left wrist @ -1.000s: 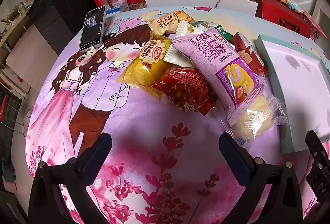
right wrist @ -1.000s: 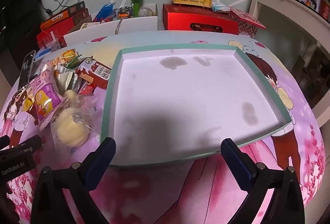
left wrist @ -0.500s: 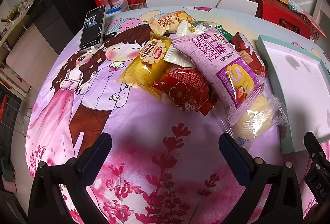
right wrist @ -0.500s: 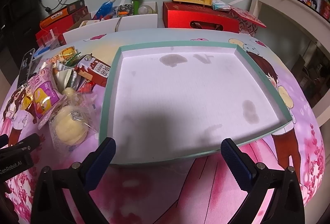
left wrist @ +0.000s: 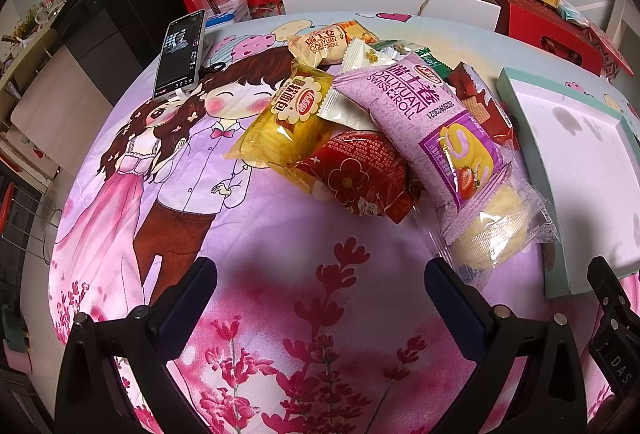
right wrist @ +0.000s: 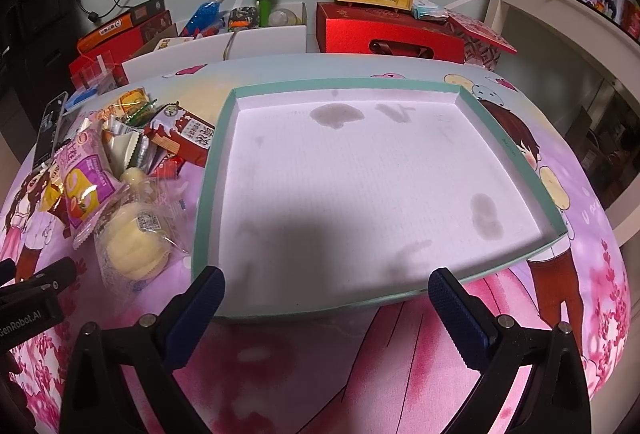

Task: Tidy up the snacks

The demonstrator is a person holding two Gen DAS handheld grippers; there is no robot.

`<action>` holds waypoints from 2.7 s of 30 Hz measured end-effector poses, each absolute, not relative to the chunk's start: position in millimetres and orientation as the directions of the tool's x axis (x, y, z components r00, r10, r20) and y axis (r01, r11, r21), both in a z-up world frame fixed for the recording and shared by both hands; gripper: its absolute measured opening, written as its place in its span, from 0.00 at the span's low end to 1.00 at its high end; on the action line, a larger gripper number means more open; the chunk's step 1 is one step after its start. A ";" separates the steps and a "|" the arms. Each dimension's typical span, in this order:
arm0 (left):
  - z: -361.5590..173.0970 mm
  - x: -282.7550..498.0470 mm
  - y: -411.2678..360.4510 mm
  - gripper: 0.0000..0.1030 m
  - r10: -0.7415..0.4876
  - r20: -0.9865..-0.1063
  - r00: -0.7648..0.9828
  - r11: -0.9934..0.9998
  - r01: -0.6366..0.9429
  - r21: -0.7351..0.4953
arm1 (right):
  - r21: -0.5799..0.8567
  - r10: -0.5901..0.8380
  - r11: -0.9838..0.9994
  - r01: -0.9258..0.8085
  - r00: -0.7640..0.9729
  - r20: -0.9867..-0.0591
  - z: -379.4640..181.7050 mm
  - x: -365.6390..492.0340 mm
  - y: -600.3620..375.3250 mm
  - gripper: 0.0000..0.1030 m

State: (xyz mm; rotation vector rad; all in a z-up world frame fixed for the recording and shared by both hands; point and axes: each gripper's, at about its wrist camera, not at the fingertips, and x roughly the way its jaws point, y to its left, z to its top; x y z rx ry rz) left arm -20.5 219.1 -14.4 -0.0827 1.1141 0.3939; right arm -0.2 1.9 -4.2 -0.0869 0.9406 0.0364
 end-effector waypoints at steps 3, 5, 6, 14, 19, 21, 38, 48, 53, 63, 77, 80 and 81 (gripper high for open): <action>-14.4 -20.5 219.0 1.00 0.267 -0.886 0.380 0.928 -0.349 0.130 | -0.058 -0.007 0.996 -0.069 0.589 -0.808 -4.2 -0.2 1.9 1.00; -14.3 -20.6 219.1 1.00 0.266 -0.886 0.380 0.928 -0.349 0.130 | -0.058 -0.006 0.996 -0.069 0.589 -0.808 -4.2 -0.2 1.9 1.00; -14.2 -20.7 219.2 1.00 0.266 -0.886 0.380 0.928 -0.349 0.129 | -0.058 -0.007 0.996 -0.069 0.589 -0.808 -4.2 -0.2 2.0 1.00; -14.0 -20.7 219.3 1.00 0.266 -0.886 0.380 0.928 -0.349 0.129 | -0.058 -0.007 0.996 -0.068 0.589 -0.808 -4.1 -0.1 2.1 1.00; -13.8 -20.8 221.5 1.00 0.264 -0.886 0.382 0.929 -0.348 0.127 | -0.058 -0.007 0.996 -0.068 0.589 -0.808 -4.1 0.0 2.1 1.00; -11.7 -20.5 219.5 1.00 0.261 -0.885 0.385 0.930 -0.347 0.123 | -0.058 -0.006 0.996 -0.069 0.589 -0.808 -4.0 0.0 2.1 1.00; -12.6 -20.5 219.6 1.00 0.252 -0.884 0.393 0.932 -0.346 0.112 | -0.065 -0.003 0.994 -0.084 0.585 -0.811 -6.4 0.1 4.1 1.00; -8.3 -21.7 222.6 1.00 0.240 -0.875 0.421 0.930 -0.359 0.082 | -0.058 0.018 0.992 -0.110 0.589 -0.808 -6.7 0.2 7.5 1.00; -0.3 -25.8 230.8 1.00 0.243 -0.849 0.468 0.921 -0.387 0.050 | -0.038 0.053 0.991 -0.128 0.638 -0.768 3.0 -0.8 9.1 1.00; 16.8 -29.3 266.2 1.00 0.229 -0.795 0.562 0.889 -0.453 -0.065 | 0.057 0.185 0.976 -0.211 0.658 -0.730 29.7 17.0 30.5 1.00; -1.3 -1.8 325.2 1.00 0.132 -0.864 0.486 0.838 -0.521 -0.165 | 0.086 0.361 0.884 -0.460 0.552 -0.752 31.0 44.0 122.7 1.00; -5.1 11.6 331.6 1.00 0.118 -0.871 0.476 0.848 -0.505 -0.161 | 0.067 0.369 0.864 -0.500 0.537 -0.759 28.7 46.7 135.7 1.00; -7.3 16.1 334.4 1.00 0.116 -0.875 0.470 0.850 -0.503 -0.158 | 0.062 0.371 0.858 -0.510 0.530 -0.762 27.1 47.8 139.8 1.00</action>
